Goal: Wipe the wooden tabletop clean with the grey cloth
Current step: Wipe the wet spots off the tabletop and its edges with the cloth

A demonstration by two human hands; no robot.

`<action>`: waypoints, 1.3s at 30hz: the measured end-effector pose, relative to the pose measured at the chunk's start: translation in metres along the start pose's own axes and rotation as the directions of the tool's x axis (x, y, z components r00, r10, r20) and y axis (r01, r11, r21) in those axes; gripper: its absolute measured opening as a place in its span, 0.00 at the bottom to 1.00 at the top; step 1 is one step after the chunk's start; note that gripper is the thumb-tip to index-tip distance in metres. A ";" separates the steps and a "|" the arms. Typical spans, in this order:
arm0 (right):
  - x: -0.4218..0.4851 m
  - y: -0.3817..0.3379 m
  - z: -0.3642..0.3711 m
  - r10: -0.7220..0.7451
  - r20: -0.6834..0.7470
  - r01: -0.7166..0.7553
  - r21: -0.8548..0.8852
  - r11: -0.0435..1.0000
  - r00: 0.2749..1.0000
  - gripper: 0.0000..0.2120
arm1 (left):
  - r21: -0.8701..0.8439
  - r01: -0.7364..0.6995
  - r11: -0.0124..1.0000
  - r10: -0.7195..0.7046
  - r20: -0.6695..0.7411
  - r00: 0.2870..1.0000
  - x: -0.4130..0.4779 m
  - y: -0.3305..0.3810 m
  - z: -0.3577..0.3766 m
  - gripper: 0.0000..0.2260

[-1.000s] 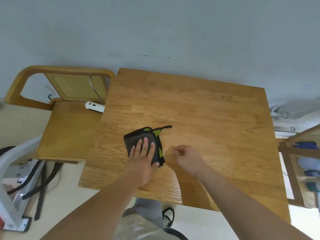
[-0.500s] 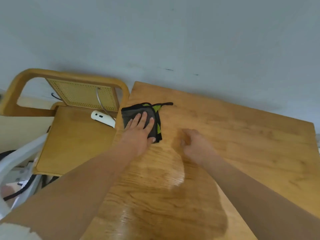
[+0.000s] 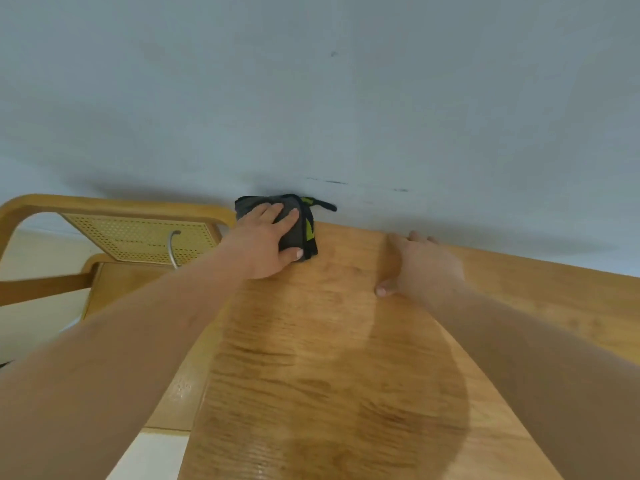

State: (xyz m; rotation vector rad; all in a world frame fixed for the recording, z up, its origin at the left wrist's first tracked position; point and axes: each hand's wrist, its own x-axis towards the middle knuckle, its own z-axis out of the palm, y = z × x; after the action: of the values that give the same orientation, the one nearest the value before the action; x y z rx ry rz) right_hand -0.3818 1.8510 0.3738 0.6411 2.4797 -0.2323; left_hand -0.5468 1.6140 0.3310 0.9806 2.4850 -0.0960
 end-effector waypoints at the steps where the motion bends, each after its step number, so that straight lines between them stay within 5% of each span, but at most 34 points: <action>1: 0.000 0.002 0.001 0.000 -0.006 0.000 0.012 1.000 1.000 0.50 | -0.020 -0.017 1.000 0.017 -0.007 1.000 0.008 -0.006 -0.005 0.37; 9: 0.006 0.006 0.010 0.049 0.034 -0.053 0.133 0.990 0.998 0.55 | -0.075 -0.025 0.997 0.030 0.072 0.997 0.060 0.021 -0.020 0.28; 14: 0.007 0.006 0.015 0.088 -0.008 -0.086 0.163 0.983 0.996 0.58 | -0.095 -0.254 0.963 0.258 0.038 0.965 0.076 0.131 -0.017 0.23; 18: 0.003 0.005 0.014 0.100 -0.010 -0.097 0.165 0.981 0.995 0.59 | -0.143 -0.302 0.943 0.308 0.022 0.951 0.072 0.123 -0.018 0.21; 26: -0.001 0.005 0.010 0.093 -0.005 -0.090 0.190 0.978 0.996 0.60 | -0.057 -0.037 0.998 0.040 0.043 0.998 0.048 0.006 -0.018 0.27; 31: -0.008 0.018 0.013 0.039 -0.021 -0.031 0.303 0.953 0.999 0.59 | 0.022 0.060 0.998 -0.061 0.034 0.998 0.059 0.063 -0.014 0.30; 35: -0.013 0.069 0.006 0.079 -0.094 -0.016 0.540 0.842 0.992 0.44 | -0.018 -0.135 0.991 0.136 0.026 0.990 0.058 0.176 -0.002 0.28; 39: -0.024 0.120 -0.001 0.202 -0.093 -0.187 0.148 0.971 0.975 0.17 | -0.028 -0.303 0.953 0.303 0.029 0.952 0.056 0.232 0.002 0.31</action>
State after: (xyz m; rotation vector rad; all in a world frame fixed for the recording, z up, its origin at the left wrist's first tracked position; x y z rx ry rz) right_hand -0.3055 1.9463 0.3853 0.9737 2.4964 -0.3030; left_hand -0.4278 1.8212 0.3281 1.3260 2.2700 0.0158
